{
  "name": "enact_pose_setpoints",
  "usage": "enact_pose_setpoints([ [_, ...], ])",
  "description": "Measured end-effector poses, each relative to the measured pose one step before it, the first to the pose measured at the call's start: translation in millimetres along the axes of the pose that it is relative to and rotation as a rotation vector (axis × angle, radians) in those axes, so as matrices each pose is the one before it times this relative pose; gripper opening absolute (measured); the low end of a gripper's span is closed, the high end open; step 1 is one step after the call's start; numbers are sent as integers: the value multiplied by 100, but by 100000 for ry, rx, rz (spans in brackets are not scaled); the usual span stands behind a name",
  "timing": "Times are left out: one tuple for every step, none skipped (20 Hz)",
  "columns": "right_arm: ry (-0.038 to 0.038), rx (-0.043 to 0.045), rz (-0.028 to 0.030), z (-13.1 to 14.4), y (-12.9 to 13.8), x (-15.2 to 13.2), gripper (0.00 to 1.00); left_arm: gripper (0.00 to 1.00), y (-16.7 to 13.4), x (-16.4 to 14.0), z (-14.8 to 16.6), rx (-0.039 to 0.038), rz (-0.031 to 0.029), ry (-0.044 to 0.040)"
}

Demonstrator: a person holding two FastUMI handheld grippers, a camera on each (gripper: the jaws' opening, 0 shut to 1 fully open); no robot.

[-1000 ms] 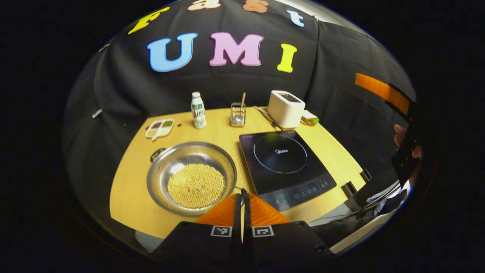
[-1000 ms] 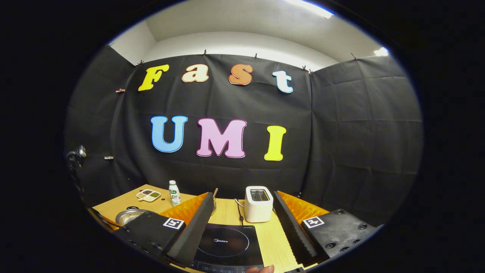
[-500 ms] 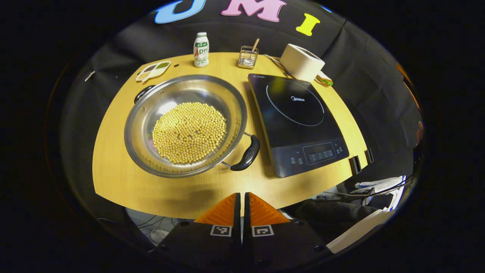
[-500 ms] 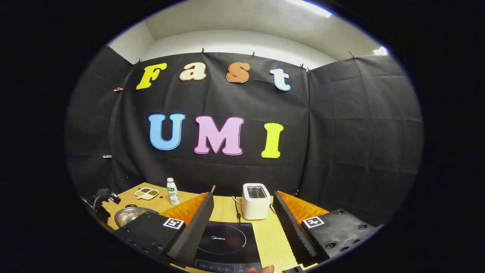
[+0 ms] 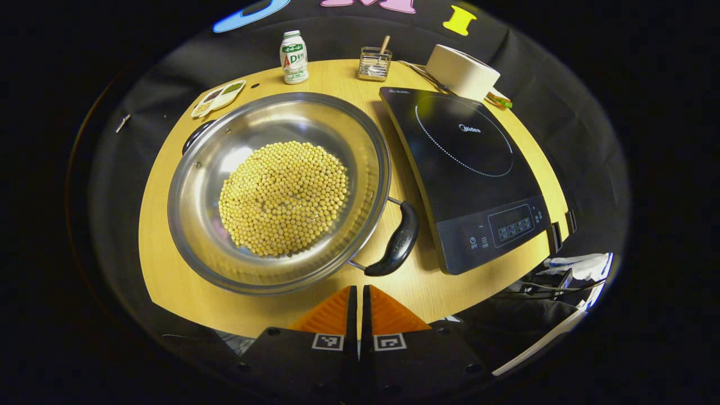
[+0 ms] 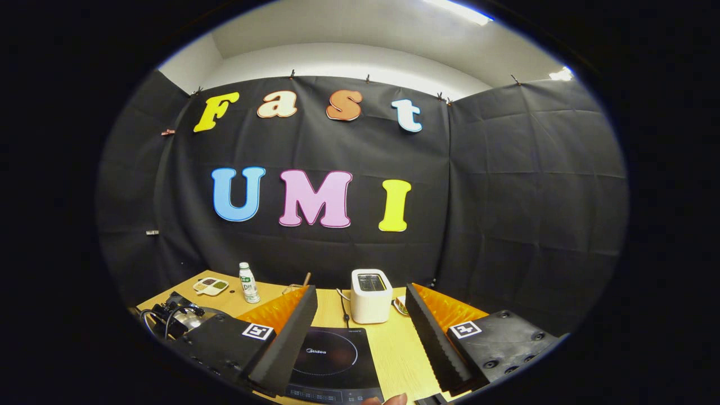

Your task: First push the handle of the pot to place it horizontally, then grasp the pot with both hands and set it on the induction cooktop.

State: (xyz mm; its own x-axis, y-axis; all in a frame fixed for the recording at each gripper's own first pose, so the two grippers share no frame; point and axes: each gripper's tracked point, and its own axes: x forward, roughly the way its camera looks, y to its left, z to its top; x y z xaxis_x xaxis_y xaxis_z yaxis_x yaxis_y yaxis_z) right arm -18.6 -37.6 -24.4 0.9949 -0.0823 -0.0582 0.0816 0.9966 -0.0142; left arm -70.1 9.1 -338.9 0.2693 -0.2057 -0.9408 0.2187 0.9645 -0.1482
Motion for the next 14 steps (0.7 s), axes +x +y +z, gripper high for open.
enact_pose_setpoints([
  [172,58,-543,-56,-201,100,98,5,127,187,325,939,910,26],
  [155,15,-501,-39,-210,130,96,5,-19,132,308,689,494,-238],
  [179,11,-496,-60,-199,52,96,5,-105,52,177,498,216,451],
  [252,-16,-545,-113,-214,156,96,5,-123,144,147,575,252,-347],
  [200,60,-515,-79,-213,45,98,5,-129,78,204,717,341,-105],
  [190,65,-441,-16,-157,78,98,5,-58,107,218,853,362,-89],
  [152,30,-389,-89,-94,173,96,5,-100,106,288,544,149,94],
  [108,20,-355,-31,-119,136,96,5,-45,108,271,462,240,-118],
  [-7,24,-283,-35,-114,155,98,5,-46,167,440,204,149,-246],
  [11,-16,-240,-10,-45,162,98,6,-90,101,317,43,199,-266],
  [82,-59,-229,-75,-78,146,98,6,-141,174,440,-1,298,-393],
  [182,-22,-139,-103,-38,186,98,6,-92,105,370,-33,444,-385],
  [109,-19,-114,-9,-33,164,98,5,-77,147,508,126,468,-594],
  [71,-79,-142,13,-65,146,97,5,-128,161,373,345,446,-481],
])
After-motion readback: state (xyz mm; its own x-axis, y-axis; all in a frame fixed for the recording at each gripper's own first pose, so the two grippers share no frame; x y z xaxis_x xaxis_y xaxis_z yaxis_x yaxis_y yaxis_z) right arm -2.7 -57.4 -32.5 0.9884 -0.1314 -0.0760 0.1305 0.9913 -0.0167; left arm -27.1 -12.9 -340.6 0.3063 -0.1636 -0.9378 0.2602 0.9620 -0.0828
